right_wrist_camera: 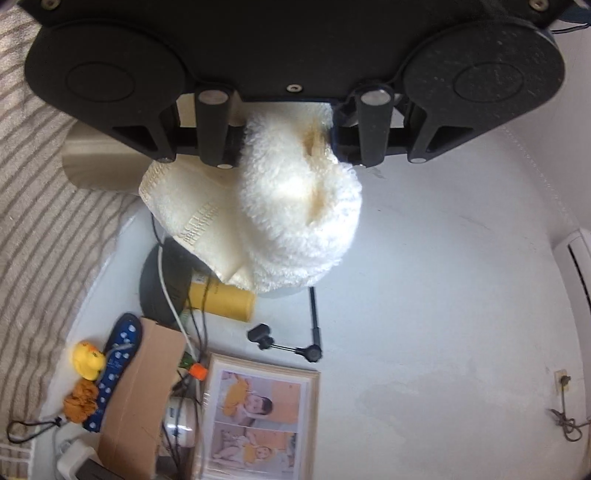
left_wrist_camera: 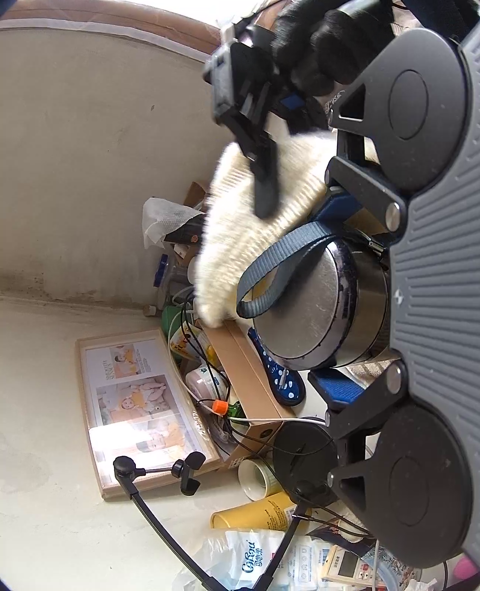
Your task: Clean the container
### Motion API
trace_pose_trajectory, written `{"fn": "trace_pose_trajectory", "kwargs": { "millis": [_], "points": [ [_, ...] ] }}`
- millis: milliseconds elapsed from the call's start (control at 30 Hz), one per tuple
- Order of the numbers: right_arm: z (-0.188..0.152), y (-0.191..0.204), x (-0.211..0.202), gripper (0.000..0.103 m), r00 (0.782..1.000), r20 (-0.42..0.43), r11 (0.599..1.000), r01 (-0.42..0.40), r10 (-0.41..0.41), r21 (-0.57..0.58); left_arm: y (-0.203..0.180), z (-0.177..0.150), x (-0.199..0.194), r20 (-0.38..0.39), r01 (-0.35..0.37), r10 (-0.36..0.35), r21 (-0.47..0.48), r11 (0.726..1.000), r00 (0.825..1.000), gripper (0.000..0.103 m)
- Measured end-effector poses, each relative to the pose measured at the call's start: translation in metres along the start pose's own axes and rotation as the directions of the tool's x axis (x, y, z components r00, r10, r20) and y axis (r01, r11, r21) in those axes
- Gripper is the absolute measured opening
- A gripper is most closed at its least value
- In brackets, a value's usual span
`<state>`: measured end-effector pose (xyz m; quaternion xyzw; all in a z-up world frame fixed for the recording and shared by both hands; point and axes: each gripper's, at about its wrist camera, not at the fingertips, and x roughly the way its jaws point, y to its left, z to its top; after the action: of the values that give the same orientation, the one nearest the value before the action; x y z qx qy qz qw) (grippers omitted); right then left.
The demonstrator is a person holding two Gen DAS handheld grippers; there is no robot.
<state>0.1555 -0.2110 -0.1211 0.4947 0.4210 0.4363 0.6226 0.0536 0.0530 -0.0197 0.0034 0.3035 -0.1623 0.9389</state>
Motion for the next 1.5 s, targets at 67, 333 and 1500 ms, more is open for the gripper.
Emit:
{"fn": "trace_pose_trajectory", "kwargs": {
  "millis": [67,333,1500],
  "points": [
    [-0.003,-0.008,0.002,0.034,1.000,0.009,1.000,0.023,-0.023,0.016,0.001,-0.001,0.000,0.003,0.002,-0.002,0.000,1.000,1.000,0.083],
    [-0.003,-0.029,0.008,0.034,0.998,0.026,0.995,0.057,-0.059,0.083,0.003,-0.003,0.001,0.011,0.002,-0.002,-0.010,1.000,1.000,0.083],
    [0.007,-0.129,0.032,0.034,0.938,-0.097,0.915,0.347,-0.333,0.206,-0.002,-0.002,0.002,0.007,-0.035,0.036,-0.012,0.999,0.999,0.083]
  ]
}}
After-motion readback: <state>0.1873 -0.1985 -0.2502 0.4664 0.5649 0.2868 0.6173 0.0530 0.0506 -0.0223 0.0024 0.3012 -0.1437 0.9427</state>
